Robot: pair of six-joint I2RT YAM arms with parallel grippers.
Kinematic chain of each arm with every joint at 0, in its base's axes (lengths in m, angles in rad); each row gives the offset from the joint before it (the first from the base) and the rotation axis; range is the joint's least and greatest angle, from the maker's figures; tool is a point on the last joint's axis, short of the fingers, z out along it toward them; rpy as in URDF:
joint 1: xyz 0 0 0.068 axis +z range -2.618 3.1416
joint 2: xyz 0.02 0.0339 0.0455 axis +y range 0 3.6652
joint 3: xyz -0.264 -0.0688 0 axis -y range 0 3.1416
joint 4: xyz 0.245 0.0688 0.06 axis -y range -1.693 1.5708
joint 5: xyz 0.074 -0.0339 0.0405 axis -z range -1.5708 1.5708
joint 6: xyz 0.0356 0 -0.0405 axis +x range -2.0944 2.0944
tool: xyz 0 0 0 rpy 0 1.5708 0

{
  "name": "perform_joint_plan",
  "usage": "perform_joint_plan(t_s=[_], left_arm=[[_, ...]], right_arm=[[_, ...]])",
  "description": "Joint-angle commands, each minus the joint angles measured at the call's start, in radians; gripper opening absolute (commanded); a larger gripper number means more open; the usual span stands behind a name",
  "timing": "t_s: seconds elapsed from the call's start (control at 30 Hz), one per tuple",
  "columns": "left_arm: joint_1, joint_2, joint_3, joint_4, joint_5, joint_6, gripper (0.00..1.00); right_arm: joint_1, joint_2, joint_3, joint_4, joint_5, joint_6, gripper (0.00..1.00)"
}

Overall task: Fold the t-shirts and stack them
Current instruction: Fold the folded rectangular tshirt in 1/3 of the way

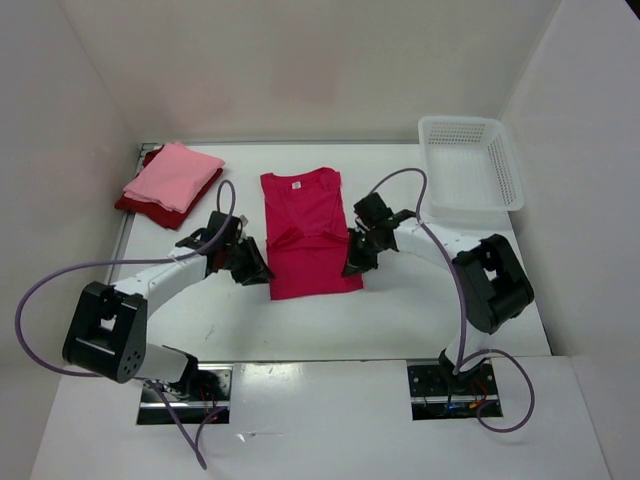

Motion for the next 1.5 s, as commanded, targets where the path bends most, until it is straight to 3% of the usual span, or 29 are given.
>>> perform_joint_plan(t_s=[0.0,0.3,0.47,0.6,0.77,1.0,1.3,1.47], left_arm=[[0.001,-0.028,0.061,0.02,0.043,0.007,0.34],[-0.12,0.12,0.092,0.16,0.066,-0.059,0.33],[-0.157,0.163,0.072,0.223,0.049,-0.101,0.33],[-0.157,0.192,0.029,0.202,-0.004,-0.07,0.33],[-0.157,0.179,-0.011,0.14,-0.171,-0.007,0.33],[-0.157,0.179,-0.064,0.126,-0.192,-0.003,0.33],[-0.157,0.013,-0.057,0.047,-0.201,-0.023,0.33],[-0.122,-0.071,-0.045,0.013,-0.189,-0.046,0.33]], right_arm=[[0.005,-0.025,0.135,0.007,-0.022,-0.015,0.05],[0.088,0.273,0.405,0.085,0.029,-0.015,0.0],[0.111,0.366,0.439,0.13,0.062,-0.025,0.0],[0.111,0.379,0.439,0.171,0.12,-0.015,0.0],[0.111,0.37,0.376,0.304,0.21,0.018,0.0],[0.12,0.399,0.408,0.392,0.401,0.028,0.0],[0.12,0.515,0.778,0.225,0.427,-0.028,0.0],[0.12,0.349,0.643,0.21,0.372,-0.018,0.03]])
